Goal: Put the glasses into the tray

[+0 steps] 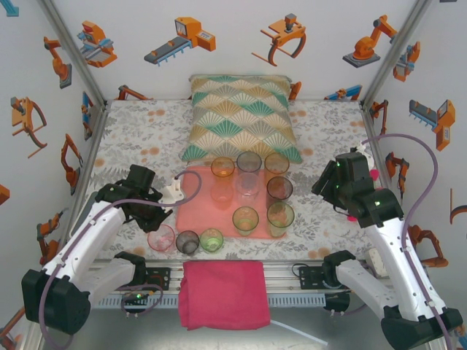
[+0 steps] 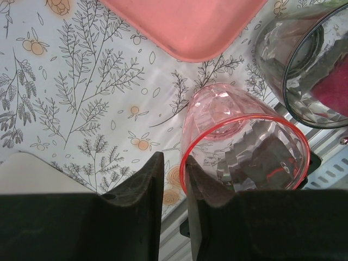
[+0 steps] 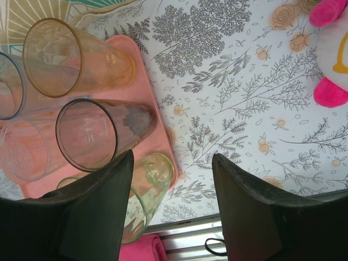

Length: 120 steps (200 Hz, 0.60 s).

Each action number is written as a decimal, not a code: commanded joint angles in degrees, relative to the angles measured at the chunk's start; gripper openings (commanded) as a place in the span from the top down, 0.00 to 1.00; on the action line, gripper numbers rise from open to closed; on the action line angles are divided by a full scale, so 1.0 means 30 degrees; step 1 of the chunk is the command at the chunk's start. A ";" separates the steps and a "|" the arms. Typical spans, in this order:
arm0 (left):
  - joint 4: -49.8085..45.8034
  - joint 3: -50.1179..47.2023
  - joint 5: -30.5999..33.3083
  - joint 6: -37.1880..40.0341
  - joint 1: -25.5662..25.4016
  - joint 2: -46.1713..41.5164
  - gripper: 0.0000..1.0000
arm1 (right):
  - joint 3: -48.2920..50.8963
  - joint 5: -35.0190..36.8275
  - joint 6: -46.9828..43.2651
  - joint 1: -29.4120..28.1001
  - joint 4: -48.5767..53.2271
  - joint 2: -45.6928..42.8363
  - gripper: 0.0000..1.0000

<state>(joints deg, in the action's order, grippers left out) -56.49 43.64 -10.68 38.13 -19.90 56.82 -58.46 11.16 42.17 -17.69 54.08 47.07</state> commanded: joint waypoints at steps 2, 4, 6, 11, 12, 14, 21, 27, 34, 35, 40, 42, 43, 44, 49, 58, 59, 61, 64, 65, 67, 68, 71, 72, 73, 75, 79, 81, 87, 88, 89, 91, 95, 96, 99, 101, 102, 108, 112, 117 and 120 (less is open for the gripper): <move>-0.0099 -0.0249 0.0017 -0.0140 -0.0093 -0.0268 0.75 | 0.0261 0.0001 0.0122 0.0128 -0.0287 -0.0234 0.44; -0.0097 -0.0249 0.0015 -0.0127 -0.0087 -0.0253 0.75 | 0.0243 0.0001 0.0122 0.0141 -0.0292 -0.0268 0.44; -0.0096 -0.0256 0.0036 -0.0138 -0.0078 -0.0271 0.75 | 0.0261 -0.0006 0.0122 0.0130 -0.0294 -0.0255 0.44; -0.0092 -0.0250 0.0018 -0.0156 -0.0077 -0.0259 0.75 | 0.0241 0.0024 0.0122 0.0127 -0.0296 -0.0271 0.44; -0.0095 -0.0249 0.0016 -0.0163 -0.0076 -0.0259 0.75 | 0.0239 0.0027 0.0122 0.0141 -0.0300 -0.0290 0.44; -0.0096 -0.0256 0.0037 -0.0154 -0.0076 -0.0273 0.75 | 0.0252 0.0030 0.0122 0.0130 -0.0303 -0.0297 0.44; -0.0100 -0.0253 0.0046 -0.0213 -0.0118 -0.0299 0.76 | 0.0239 0.0031 0.0122 0.0126 -0.0289 -0.0324 0.44; -0.0103 -0.0225 0.0043 -0.0247 -0.0109 -0.0321 0.76 | 0.0254 0.0029 0.0121 0.0129 -0.0296 -0.0331 0.44; -0.0103 -0.0246 0.0058 -0.0249 -0.0124 -0.0366 0.78 | 0.0239 0.0031 0.0122 0.0134 -0.0285 -0.0318 0.44; -0.0114 -0.0247 0.0065 -0.0254 -0.0114 -0.0380 0.78 | 0.0238 0.0031 0.0107 0.0130 -0.0294 -0.0313 0.44; -0.0097 -0.0249 0.0072 -0.0258 -0.0121 -0.0439 0.78 | 0.0253 0.0027 0.0122 0.0136 -0.0292 -0.0314 0.44; -0.0111 -0.0249 0.0087 -0.0266 -0.0116 -0.0449 0.78 | 0.0256 0.0030 0.0122 0.0129 -0.0301 -0.0325 0.44; -0.0118 -0.0234 0.0109 -0.0248 -0.0110 -0.0466 0.78 | 0.0261 0.0030 0.0122 0.0142 -0.0302 -0.0331 0.44; -0.0122 -0.0242 0.0106 -0.0268 -0.0122 -0.0459 0.78 | 0.0249 0.0030 0.0122 0.0149 -0.0303 -0.0335 0.44; -0.0155 -0.0250 0.0119 -0.0259 -0.0122 -0.0496 0.80 | 0.0241 0.0031 0.0122 0.0121 -0.0302 -0.0358 0.44; -0.0213 -0.0212 0.0194 -0.0259 -0.0119 -0.0563 0.82 | 0.0254 0.0009 0.0122 0.0130 -0.0302 -0.0339 0.44; -0.0213 -0.0201 0.0192 -0.0259 -0.0112 -0.0581 0.82 | 0.0246 0.0005 0.0122 0.0128 -0.0288 -0.0324 0.44; -0.0213 -0.0215 0.0190 -0.0259 -0.0121 -0.0580 0.82 | 0.0240 -0.0012 0.0122 0.0127 -0.0293 -0.0327 0.44; -0.0272 -0.0204 0.0197 -0.0244 -0.0107 -0.0619 0.82 | 0.0249 -0.0004 0.0122 0.0130 -0.0302 -0.0311 0.44; -0.0286 -0.0197 0.0223 -0.0251 -0.0106 -0.0624 0.82 | 0.0258 -0.0001 0.0137 0.0128 -0.0303 -0.0339 0.44; -0.0305 -0.0192 0.0242 -0.0257 -0.0127 -0.0620 0.83 | 0.0258 0.0001 0.0148 0.0134 -0.0303 -0.0316 0.44; -0.0318 -0.0191 0.0245 -0.0258 -0.0130 -0.0639 0.83 | 0.0258 0.0001 0.0149 0.0130 -0.0296 -0.0313 0.44; -0.0329 -0.0168 0.0226 -0.0259 -0.0126 -0.0670 0.83 | 0.0268 0.0001 0.0151 0.0130 -0.0295 -0.0335 0.44; -0.0344 -0.0165 0.0223 -0.0273 -0.0115 -0.0664 0.83 | 0.0267 0.0001 0.0151 0.0128 -0.0284 -0.0336 0.44; -0.0352 -0.0163 0.0250 -0.0281 -0.0110 -0.0676 0.83 | 0.0267 -0.0013 0.0151 0.0142 -0.0294 -0.0337 0.44; -0.0372 -0.0147 0.0249 -0.0271 -0.0121 -0.0670 0.83 | 0.0274 -0.0002 0.0151 0.0130 -0.0294 -0.0331 0.44; -0.0436 -0.0120 0.0263 -0.0294 -0.0109 -0.0701 0.83 | 0.0267 0.0001 0.0179 0.0125 -0.0303 -0.0338 0.44; -0.0430 -0.0107 0.0274 -0.0311 -0.0128 -0.0690 0.83 | 0.0289 0.0001 0.0180 0.0140 -0.0296 -0.0338 0.44; -0.0514 -0.0077 0.0261 -0.0336 -0.0109 -0.0763 0.83 | 0.0276 -0.0017 0.0181 0.0154 -0.0285 -0.0352 0.44; -0.0539 -0.0075 0.0255 -0.0327 -0.0122 -0.0754 0.84 | 0.0271 -0.0022 0.0181 0.0140 -0.0295 -0.0345 0.44; -0.0537 -0.0060 0.0266 -0.0322 -0.0113 -0.0765 0.84 | 0.0284 -0.0040 0.0181 0.0119 -0.0299 -0.0342 0.44; -0.0558 -0.0048 0.0253 -0.0326 -0.0107 -0.0772 0.84 | 0.0271 -0.0031 0.0181 0.0124 -0.0295 -0.0324 0.44; -0.0621 0.0009 0.0263 -0.0345 -0.0105 -0.0786 0.84 | 0.0271 -0.0028 0.0181 0.0130 -0.0283 -0.0337 0.44; -0.0637 0.0027 0.0256 -0.0361 -0.0119 -0.0780 0.84 | 0.0269 -0.0028 0.0181 0.0143 -0.0293 -0.0338 0.44; -0.0669 0.0053 0.0257 -0.0363 -0.0121 -0.0816 0.84 | 0.0278 -0.0028 0.0181 0.0136 -0.0299 -0.0338 0.44; -0.0693 0.0061 0.0287 -0.0373 -0.0109 -0.0815 0.84 | 0.0270 -0.0028 0.0203 0.0143 -0.0295 -0.0345 0.44; -0.0702 0.0067 0.0282 -0.0374 -0.0107 -0.0824 0.84 | 0.0268 -0.0028 0.0206 0.0149 -0.0285 -0.0342 0.44; -0.0771 0.0099 0.0282 -0.0349 -0.0117 -0.0850 0.84 | 0.0261 -0.0032 0.0195 0.0149 -0.0303 -0.0350 0.44; -0.0821 0.0143 0.0300 -0.0343 -0.0120 -0.0871 0.84 | 0.0246 -0.0032 0.0182 0.0144 -0.0304 -0.0350 0.44; -0.0876 0.0158 0.0317 -0.0302 -0.0121 -0.0892 0.84 | 0.0252 -0.0051 0.0179 0.0128 -0.0289 -0.0345 0.44; -0.0915 0.0175 0.0312 -0.0293 -0.0121 -0.0914 0.85 | 0.0239 -0.0042 0.0180 0.0134 -0.0302 -0.0361 0.44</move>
<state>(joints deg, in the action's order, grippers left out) -56.80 43.46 -9.85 37.67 -19.90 55.05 -58.11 11.16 42.19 -17.69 54.08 46.68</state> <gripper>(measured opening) 0.159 0.562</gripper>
